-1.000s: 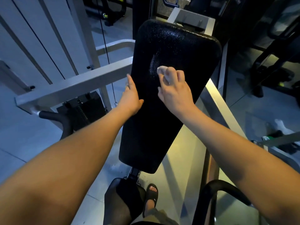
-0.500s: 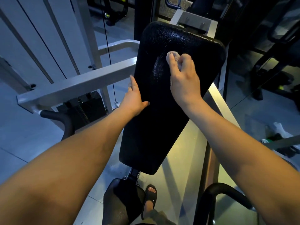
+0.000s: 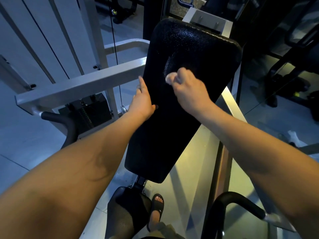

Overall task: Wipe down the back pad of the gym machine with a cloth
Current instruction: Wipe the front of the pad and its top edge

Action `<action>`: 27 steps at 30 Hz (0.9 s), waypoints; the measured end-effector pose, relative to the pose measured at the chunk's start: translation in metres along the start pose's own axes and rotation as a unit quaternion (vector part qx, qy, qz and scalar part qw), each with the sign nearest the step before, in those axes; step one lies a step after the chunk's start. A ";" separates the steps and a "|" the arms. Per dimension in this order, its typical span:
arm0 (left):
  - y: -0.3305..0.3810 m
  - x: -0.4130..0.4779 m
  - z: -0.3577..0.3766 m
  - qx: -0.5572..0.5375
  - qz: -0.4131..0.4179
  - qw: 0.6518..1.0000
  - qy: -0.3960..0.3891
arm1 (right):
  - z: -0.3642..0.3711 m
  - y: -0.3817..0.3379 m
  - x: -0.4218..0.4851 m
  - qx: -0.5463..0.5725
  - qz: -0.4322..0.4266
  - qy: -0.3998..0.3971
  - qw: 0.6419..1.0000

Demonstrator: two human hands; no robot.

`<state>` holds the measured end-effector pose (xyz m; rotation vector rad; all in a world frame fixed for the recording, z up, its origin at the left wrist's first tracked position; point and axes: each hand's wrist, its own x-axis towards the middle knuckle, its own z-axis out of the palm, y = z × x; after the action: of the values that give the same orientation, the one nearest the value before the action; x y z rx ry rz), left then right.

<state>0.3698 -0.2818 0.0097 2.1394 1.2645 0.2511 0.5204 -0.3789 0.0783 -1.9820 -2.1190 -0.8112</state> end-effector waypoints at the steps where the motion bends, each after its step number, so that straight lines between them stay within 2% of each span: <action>1: 0.000 0.000 0.001 -0.003 -0.002 1.000 0.002 | -0.007 0.010 0.011 -0.006 0.037 0.026 0.999; 3: -0.001 0.000 0.002 -0.002 -0.006 1.000 0.007 | -0.016 0.013 0.021 0.006 0.099 0.064 0.993; 5: -0.001 0.000 0.001 0.001 -0.002 1.000 0.005 | -0.008 -0.004 0.010 0.030 0.116 0.088 0.989; 7: -0.001 0.000 0.000 0.009 0.000 1.000 0.006 | 0.003 -0.018 -0.003 0.050 0.069 0.043 0.995; 9: -0.001 0.000 0.000 0.017 -0.001 1.000 0.006 | 0.004 -0.009 -0.001 0.006 -0.007 0.020 1.000; 10: -0.001 0.000 0.000 0.019 0.000 1.000 0.005 | -0.004 0.001 0.007 0.005 -0.004 0.010 1.000; 13: -0.001 -0.001 0.001 0.015 0.004 1.000 0.007 | -0.030 0.023 0.036 0.084 0.108 0.078 0.988; 15: -0.003 0.000 0.002 0.007 0.005 1.000 0.010 | -0.031 0.014 0.037 0.083 0.135 0.085 0.984; 18: -0.002 0.000 0.002 0.004 0.007 1.000 0.009 | -0.008 -0.021 0.011 0.020 0.049 0.017 0.998; 21: -0.002 -0.001 0.001 0.010 0.004 1.000 0.010 | -0.007 -0.010 0.014 -0.004 -0.022 -0.022 1.000; 23: -0.002 -0.001 0.001 0.012 0.006 1.000 0.013 | -0.027 0.008 0.038 0.018 0.019 -0.001 1.000; 25: -0.003 0.000 0.002 0.012 0.007 1.000 0.015 | -0.035 0.019 0.060 0.008 0.091 0.063 0.994; 27: -0.003 0.000 0.003 0.014 0.006 1.000 0.016 | -0.029 0.008 0.059 0.009 0.112 0.075 0.991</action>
<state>0.3685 -0.2821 0.0059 2.1755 1.2796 0.2753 0.5127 -0.3401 0.1310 -2.0323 -1.7786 -0.8673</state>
